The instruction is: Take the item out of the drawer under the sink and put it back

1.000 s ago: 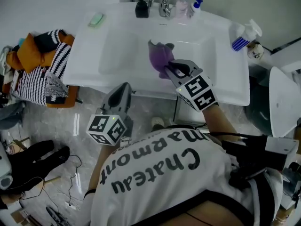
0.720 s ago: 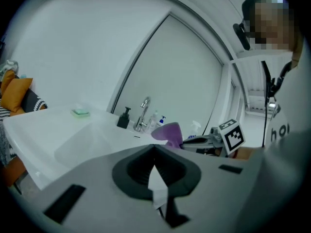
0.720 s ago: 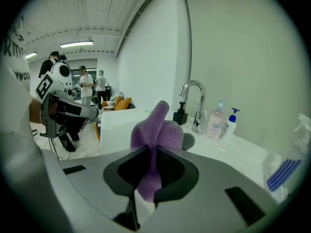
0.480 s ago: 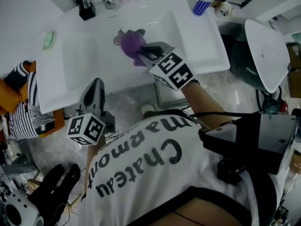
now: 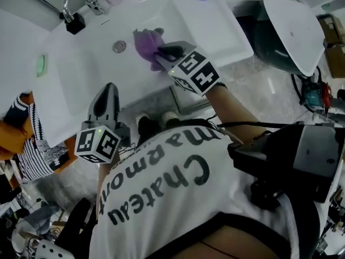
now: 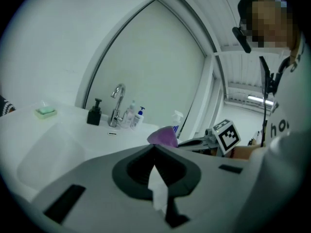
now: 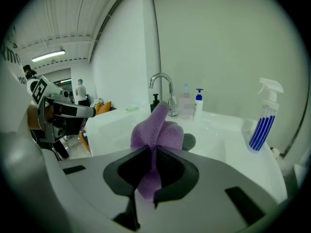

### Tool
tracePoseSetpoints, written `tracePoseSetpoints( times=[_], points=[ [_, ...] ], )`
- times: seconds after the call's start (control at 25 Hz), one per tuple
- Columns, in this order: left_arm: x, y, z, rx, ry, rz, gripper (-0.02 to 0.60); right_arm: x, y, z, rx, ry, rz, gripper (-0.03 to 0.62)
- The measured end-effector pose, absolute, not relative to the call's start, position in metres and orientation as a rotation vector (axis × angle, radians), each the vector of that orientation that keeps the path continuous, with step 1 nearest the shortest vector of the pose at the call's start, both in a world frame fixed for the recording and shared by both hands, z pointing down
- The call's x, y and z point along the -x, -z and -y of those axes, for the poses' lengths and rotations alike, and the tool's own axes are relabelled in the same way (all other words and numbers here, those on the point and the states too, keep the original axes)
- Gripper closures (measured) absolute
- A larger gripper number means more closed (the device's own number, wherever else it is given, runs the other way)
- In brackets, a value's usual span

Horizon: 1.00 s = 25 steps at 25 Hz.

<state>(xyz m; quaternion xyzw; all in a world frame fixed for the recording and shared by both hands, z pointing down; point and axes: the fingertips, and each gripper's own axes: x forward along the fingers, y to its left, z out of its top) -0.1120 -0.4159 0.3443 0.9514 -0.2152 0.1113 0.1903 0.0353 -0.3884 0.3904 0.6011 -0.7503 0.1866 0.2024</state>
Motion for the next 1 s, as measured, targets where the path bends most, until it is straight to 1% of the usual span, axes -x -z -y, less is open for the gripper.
tracePoseSetpoints(
  times=[0.36, 0.76, 1.0],
  points=[
    [0.091, -0.352, 0.439, -2.702, -0.38, 0.407, 0.572, -0.051, -0.398, 0.389, -1.821, -0.589, 1.972, 0.542],
    [0.082, -0.354, 0.479, -2.735, -0.455, 0.219, 0.572, -0.06, -0.405, 0.406, -1.984, -0.666, 1.827, 0.542],
    [0.085, -0.359, 0.51, -2.734, -0.477, 0.185, 0.572, -0.071, -0.414, 0.425, -2.048, -0.699, 1.755, 0.542]
  ],
)
